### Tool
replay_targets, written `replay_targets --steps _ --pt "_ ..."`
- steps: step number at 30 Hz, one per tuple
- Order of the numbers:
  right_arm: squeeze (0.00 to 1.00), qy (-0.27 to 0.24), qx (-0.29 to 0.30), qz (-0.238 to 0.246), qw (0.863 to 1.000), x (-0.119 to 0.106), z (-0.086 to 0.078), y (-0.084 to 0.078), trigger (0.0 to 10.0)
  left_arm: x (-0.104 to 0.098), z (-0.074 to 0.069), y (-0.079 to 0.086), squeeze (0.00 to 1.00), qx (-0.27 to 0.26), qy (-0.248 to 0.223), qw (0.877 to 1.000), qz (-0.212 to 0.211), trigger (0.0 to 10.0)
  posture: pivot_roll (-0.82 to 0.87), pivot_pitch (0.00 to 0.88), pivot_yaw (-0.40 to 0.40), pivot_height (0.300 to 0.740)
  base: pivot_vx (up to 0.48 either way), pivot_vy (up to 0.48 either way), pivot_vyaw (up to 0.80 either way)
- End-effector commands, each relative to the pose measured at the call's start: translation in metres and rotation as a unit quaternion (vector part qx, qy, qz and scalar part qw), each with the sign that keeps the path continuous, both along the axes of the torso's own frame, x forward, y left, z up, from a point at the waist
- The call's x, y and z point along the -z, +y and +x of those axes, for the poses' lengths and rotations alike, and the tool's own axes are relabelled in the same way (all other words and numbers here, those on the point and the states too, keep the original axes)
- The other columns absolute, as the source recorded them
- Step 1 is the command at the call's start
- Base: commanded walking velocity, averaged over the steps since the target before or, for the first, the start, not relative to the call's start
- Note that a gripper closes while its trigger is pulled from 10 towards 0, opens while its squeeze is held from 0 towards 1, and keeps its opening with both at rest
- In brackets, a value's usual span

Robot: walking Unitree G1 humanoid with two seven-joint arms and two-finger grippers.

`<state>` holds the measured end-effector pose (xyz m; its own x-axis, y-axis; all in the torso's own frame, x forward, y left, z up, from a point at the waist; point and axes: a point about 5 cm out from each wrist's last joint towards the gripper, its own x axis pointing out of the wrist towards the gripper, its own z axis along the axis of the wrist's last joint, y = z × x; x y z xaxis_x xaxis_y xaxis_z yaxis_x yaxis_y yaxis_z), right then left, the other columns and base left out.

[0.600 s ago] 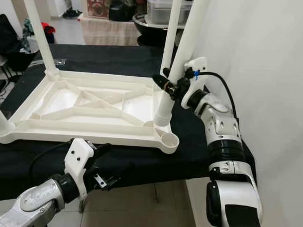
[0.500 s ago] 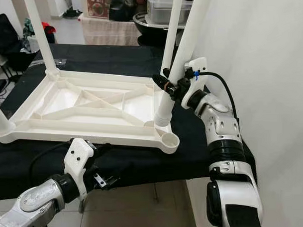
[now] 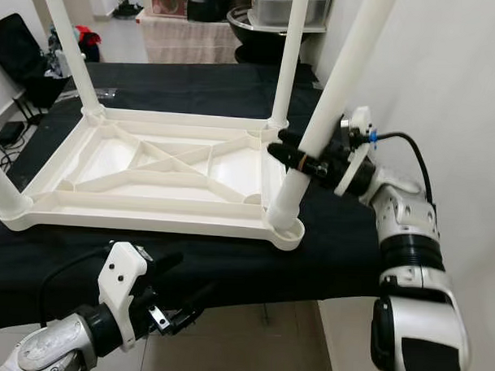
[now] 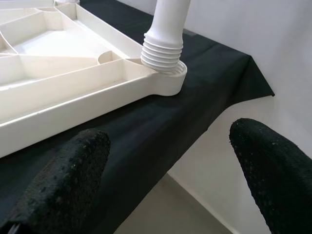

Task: Building children table

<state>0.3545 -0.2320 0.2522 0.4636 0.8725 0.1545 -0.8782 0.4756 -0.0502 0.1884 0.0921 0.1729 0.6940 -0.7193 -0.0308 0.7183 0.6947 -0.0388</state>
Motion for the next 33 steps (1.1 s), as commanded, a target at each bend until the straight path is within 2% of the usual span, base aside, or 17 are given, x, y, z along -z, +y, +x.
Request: replay_targets --steps 1,9,16,22,25,33 --pt "0.0 -0.016 -0.014 -0.001 1.0 -0.006 -0.004 -0.002 10.0 -0.001 -0.003 0.001 0.0 0.006 0.003 1.0 0.006 10.0 0.15 0.19 0.014 0.74 0.0 0.0 0.0" --pt "0.0 -0.006 -0.011 -0.051 0.999 0.006 -0.003 -0.002 10.0 -0.007 -0.004 0.003 0.0 0.007 -0.005 1.0 0.011 10.0 0.16 0.204 0.023 0.74 0.0 0.0 0.0" --pt "0.0 -0.02 -0.003 -0.066 0.998 -0.009 -0.001 -0.005 10.0 -0.009 -0.003 0.002 0.0 0.007 -0.009 1.0 0.01 10.0 0.16 0.209 0.025 0.74 0.0 0.0 0.0" --pt "0.0 -0.024 -0.038 -0.077 0.996 -0.02 -0.004 -0.005 10.0 -0.009 -0.003 0.001 0.0 0.005 -0.01 1.0 0.013 10.0 0.15 0.205 0.02 0.74 0.0 0.0 0.0" --pt "0.0 -0.014 -0.065 -0.089 0.994 -0.018 -0.008 -0.003 10.0 -0.009 -0.001 0.001 0.0 0.004 -0.011 1.0 0.015 10.0 0.15 0.204 0.016 0.74 0.0 0.0 0.0" --pt "0.0 -0.013 -0.072 -0.1 0.992 -0.005 -0.009 0.004 10.0 -0.009 0.0 0.001 0.0 0.002 -0.014 1.0 0.017 10.0 0.15 0.204 0.011 0.74 0.0 0.0 0.0"
